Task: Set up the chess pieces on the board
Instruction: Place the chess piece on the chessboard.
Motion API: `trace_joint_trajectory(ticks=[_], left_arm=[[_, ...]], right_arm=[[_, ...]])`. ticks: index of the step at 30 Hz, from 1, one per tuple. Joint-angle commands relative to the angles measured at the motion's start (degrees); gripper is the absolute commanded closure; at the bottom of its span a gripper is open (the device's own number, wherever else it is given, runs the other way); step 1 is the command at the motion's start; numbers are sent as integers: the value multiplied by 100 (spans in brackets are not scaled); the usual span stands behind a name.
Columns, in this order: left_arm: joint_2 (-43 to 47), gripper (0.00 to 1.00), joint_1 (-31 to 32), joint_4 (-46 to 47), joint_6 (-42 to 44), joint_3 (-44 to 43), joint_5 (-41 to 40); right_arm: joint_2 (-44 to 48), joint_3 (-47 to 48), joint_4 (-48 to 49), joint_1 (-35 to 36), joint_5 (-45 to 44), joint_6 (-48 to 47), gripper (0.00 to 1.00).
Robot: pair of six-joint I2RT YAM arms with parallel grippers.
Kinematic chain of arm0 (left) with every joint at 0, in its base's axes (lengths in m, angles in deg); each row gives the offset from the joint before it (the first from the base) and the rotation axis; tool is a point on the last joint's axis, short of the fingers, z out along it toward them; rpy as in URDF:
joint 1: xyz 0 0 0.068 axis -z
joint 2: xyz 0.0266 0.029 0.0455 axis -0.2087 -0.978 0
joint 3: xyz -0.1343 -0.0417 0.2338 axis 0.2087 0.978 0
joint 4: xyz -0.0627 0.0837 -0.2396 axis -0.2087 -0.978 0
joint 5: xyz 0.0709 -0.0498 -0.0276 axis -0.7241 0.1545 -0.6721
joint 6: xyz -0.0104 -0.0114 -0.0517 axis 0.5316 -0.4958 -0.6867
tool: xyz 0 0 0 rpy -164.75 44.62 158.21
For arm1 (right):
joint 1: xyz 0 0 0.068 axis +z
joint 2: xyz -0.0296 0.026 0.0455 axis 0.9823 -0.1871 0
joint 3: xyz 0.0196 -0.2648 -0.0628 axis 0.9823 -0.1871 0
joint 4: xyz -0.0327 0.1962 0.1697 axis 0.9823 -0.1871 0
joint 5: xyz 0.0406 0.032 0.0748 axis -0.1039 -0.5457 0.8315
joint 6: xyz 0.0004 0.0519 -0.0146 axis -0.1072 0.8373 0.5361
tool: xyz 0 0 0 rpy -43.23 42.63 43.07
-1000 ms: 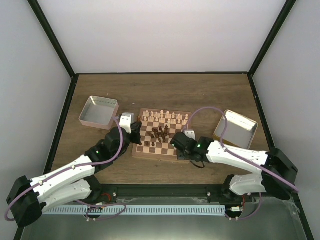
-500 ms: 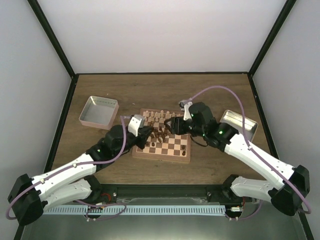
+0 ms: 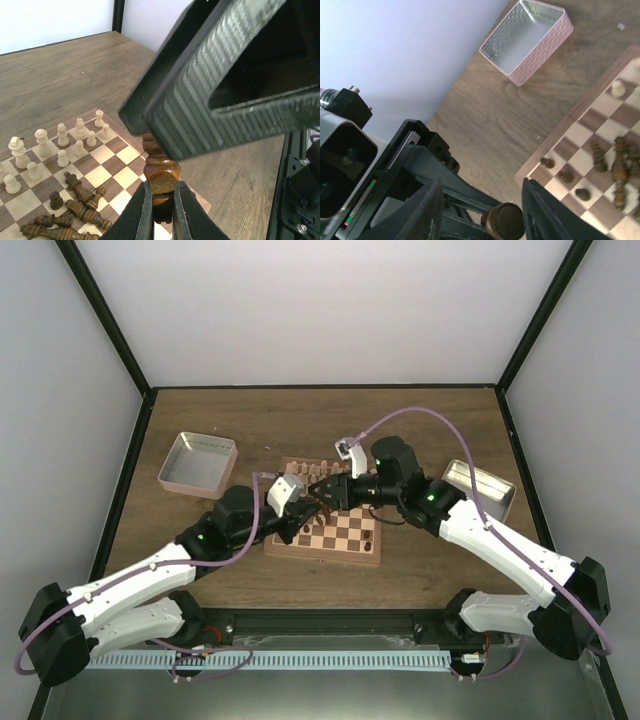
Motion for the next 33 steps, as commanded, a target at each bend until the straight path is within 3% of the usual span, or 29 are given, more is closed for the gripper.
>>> trace_joint_trajectory(ticks=[1, 8, 17, 25, 27, 29, 30, 33], left_arm=[[-40, 96, -13, 107, 163, -163, 91], [58, 96, -9, 161, 152, -139, 22], [213, 96, -10, 150, 154, -94, -53], [278, 95, -16, 183, 119, -98, -10], [330, 83, -10, 189, 45, -107, -57], [444, 58, -15, 263, -72, -89, -131], [515, 50, -15, 408, -163, -20, -193], [773, 41, -14, 1018, -395, 315, -365]], right_arm=[[58, -214, 334, -50, 500, 258, 59], [148, -480, 480, -49, 431, 541, 62], [203, -602, 339, -49, -197, 632, 59], [189, -775, 1013, -49, 417, 1016, 82], [224, -932, 1422, -49, 707, 1333, 86], [292, -1147, 1865, -49, 796, 1733, 87], [336, -1237, 2115, -49, 794, 2060, 87], [462, -1446, 2955, -66, 758, 2841, 88]])
